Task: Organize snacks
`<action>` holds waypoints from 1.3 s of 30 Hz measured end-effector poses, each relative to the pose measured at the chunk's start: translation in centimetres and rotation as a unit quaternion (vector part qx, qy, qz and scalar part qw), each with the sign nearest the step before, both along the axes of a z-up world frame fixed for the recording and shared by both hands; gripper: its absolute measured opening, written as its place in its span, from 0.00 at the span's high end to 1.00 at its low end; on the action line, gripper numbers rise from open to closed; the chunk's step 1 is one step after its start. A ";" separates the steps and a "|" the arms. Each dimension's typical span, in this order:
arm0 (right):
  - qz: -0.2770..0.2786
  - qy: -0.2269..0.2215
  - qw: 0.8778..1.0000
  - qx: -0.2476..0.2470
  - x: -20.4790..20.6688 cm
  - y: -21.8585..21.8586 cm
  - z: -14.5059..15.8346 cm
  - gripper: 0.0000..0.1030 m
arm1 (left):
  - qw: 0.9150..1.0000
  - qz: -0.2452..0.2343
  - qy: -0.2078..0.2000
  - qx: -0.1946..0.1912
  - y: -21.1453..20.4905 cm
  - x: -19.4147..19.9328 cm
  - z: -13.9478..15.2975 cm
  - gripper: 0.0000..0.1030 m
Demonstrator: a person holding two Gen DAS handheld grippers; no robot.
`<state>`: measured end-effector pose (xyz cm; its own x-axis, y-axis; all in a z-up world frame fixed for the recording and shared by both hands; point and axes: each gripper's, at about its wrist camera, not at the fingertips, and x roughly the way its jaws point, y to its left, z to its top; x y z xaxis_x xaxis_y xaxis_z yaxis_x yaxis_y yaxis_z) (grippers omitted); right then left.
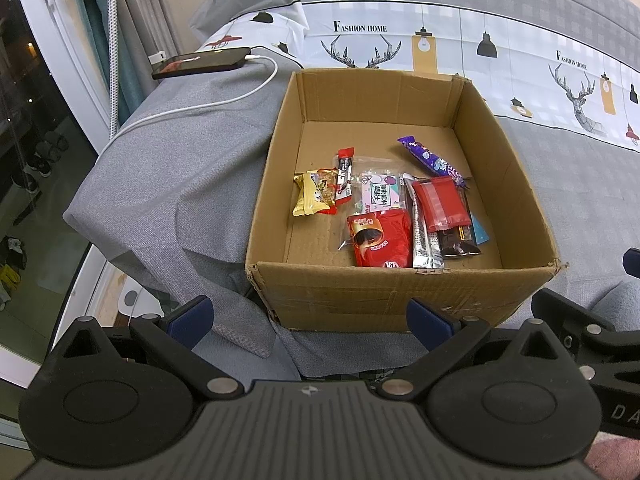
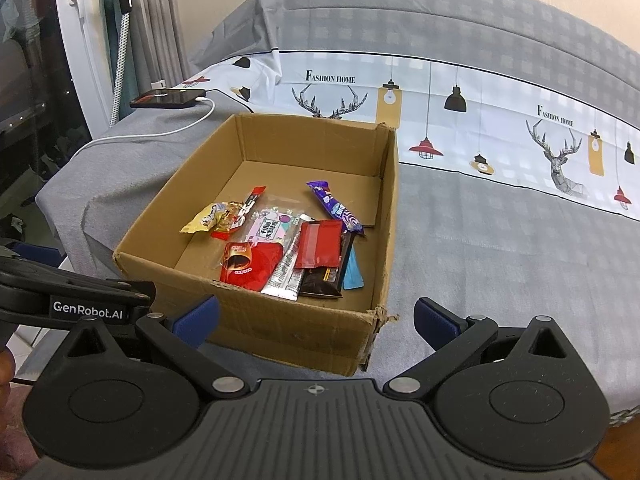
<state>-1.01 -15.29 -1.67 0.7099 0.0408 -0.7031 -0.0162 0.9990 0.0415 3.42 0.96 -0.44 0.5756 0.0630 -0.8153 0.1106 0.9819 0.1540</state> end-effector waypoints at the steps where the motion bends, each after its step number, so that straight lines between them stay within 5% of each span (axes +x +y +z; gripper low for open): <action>1: 0.000 0.000 1.000 0.000 0.0 0.0 0.0 0.00 | 1.000 0.000 0.000 0.000 0.0 0.0 0.0 0.00; 13: 0.007 -0.038 0.999 -0.009 -0.3 0.3 1.3 0.00 | 1.000 0.006 -0.027 -0.002 0.2 0.5 1.1 0.00; 39: 0.007 -0.036 0.999 -0.009 -0.1 0.3 1.3 0.00 | 0.999 0.008 -0.039 -0.005 0.4 0.6 1.8 0.00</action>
